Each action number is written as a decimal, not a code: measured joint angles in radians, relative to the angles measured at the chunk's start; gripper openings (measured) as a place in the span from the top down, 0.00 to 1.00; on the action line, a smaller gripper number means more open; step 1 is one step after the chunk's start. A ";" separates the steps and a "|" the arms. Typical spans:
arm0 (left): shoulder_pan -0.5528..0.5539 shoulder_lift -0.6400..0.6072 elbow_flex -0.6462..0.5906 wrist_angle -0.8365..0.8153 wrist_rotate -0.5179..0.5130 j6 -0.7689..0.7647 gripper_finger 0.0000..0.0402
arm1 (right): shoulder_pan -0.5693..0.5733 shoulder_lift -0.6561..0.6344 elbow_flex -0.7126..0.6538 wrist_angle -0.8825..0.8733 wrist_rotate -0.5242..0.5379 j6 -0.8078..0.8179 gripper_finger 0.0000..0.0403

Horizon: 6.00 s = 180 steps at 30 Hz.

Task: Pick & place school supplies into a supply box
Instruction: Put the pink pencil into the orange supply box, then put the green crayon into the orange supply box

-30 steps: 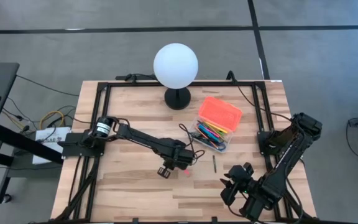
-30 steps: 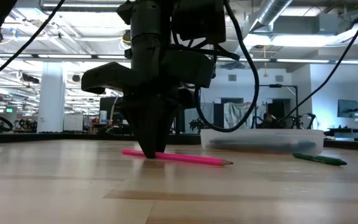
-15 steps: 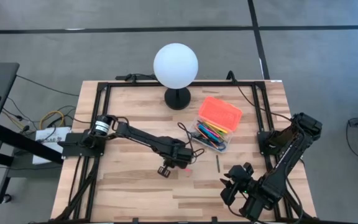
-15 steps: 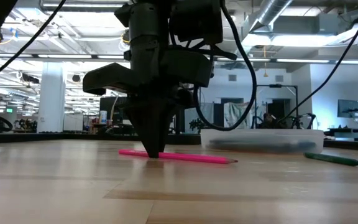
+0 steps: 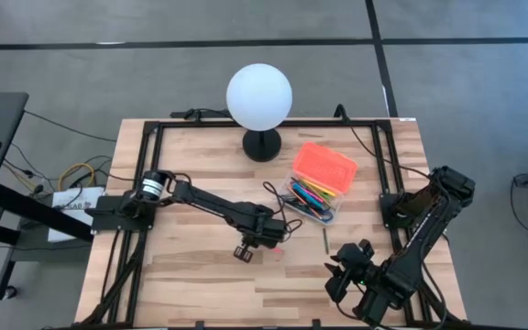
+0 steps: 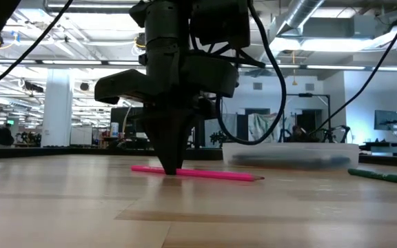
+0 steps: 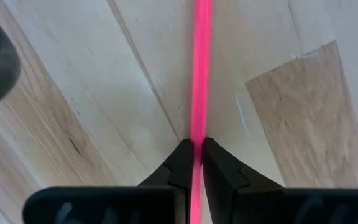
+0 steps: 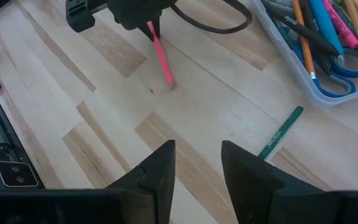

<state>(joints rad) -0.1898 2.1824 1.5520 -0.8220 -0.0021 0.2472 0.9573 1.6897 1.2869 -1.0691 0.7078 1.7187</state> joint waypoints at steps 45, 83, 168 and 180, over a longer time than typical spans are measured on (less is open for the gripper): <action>0.237 0.012 0.362 0.112 -0.096 0.032 0.97 | -0.019 0.000 0.000 -0.003 0.001 -0.001 0.70; 0.244 0.078 0.359 0.179 -0.100 0.035 0.69 | -0.043 0.000 0.000 0.006 -0.005 -0.001 0.70; 0.211 -0.301 0.360 -0.423 0.014 -0.106 0.68 | -0.197 0.100 -0.345 0.316 -0.419 0.163 0.99; 0.209 -0.300 0.034 -0.372 0.007 -0.171 0.68 | -0.116 0.100 -0.325 0.350 -0.434 0.064 0.99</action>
<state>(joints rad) 0.0192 1.8828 1.5862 -1.1938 0.0053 0.0759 0.8417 1.7897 0.9623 -0.7188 0.2741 1.7831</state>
